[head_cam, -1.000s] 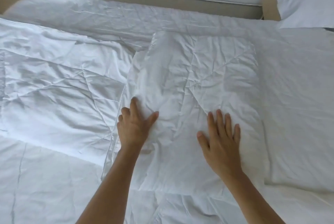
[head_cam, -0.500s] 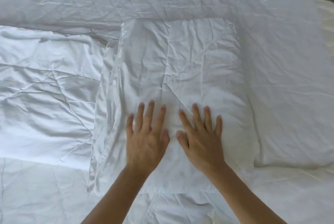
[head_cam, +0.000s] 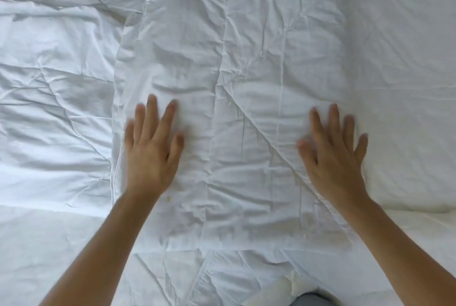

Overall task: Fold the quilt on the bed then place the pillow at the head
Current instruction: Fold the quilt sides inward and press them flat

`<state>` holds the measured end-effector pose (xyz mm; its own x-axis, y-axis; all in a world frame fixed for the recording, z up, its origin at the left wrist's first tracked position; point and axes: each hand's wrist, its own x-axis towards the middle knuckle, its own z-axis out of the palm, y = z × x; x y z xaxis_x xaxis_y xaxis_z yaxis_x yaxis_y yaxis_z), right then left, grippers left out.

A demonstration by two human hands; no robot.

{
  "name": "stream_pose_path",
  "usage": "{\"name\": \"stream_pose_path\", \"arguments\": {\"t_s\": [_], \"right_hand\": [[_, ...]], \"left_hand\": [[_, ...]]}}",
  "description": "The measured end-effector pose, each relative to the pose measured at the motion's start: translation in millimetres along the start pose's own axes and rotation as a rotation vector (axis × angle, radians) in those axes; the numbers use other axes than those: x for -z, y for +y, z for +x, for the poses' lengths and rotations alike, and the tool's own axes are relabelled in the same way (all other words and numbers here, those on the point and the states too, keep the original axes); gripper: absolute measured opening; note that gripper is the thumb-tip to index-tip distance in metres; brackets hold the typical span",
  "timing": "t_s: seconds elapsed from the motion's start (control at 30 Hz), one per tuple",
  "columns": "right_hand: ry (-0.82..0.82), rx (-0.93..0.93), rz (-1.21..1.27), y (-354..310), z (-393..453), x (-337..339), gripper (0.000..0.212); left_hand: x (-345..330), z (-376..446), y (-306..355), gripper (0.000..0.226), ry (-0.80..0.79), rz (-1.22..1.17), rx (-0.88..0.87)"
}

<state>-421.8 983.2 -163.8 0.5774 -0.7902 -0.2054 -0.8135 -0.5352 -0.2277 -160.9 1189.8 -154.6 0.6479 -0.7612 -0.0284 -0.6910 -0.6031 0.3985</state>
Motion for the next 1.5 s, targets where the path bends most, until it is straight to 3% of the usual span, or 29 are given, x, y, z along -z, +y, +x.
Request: {"name": "stream_pose_path", "arguments": {"t_s": [0.07,0.17,0.23,0.33,0.5,0.63,0.77,1.0,1.1,1.2,1.37,1.5], "right_hand": [[0.081,0.077,0.029,-30.3,40.5,5.3,0.066],[0.156,0.200,-0.057,-72.1,105.5,0.9,0.063],[0.144,0.200,-0.115,-73.8,136.7,-5.1,0.063],[0.101,0.166,-0.192,-44.4,152.2,-24.2,0.064],[0.054,0.111,-0.213,-35.2,166.1,-26.6,0.065],[0.133,0.092,-0.224,-31.9,212.4,-10.3,0.065],[0.134,-0.002,-0.187,-34.1,276.9,-2.0,0.066],[0.155,-0.071,-0.172,-32.2,321.6,-24.4,0.064],[0.136,-0.064,-0.162,-32.8,309.6,-21.5,0.064],[0.120,-0.047,-0.138,-33.0,273.4,-9.6,0.065],[0.088,0.053,-0.112,-41.8,100.6,-6.8,0.070],[0.191,0.006,-0.082,-38.7,-37.3,-44.0,0.068]], "left_hand": [[4.6,56.2,20.9,0.060,0.027,0.040,-0.129],[-3.4,134.0,42.9,0.064,-0.024,0.281,-0.231],[-21.0,151.4,25.7,0.067,-0.092,0.403,-0.146],[-51.8,140.6,-7.7,0.070,-0.108,0.407,-0.025],[-53.3,147.9,-3.6,0.072,-0.114,0.408,-0.009],[-47.4,200.7,10.3,0.072,-0.022,0.390,-0.034],[-60.6,265.2,9.8,0.071,-0.040,0.354,0.061],[-85.7,299.5,7.6,0.069,0.032,0.329,0.130],[-81.5,289.5,9.7,0.069,0.025,0.330,0.123],[-61.3,253.3,13.5,0.071,-0.079,0.300,0.094],[-26.9,73.8,15.3,0.076,-0.046,0.317,-0.007],[-42.3,-65.8,-13.4,0.076,-0.071,0.320,0.123]]}}
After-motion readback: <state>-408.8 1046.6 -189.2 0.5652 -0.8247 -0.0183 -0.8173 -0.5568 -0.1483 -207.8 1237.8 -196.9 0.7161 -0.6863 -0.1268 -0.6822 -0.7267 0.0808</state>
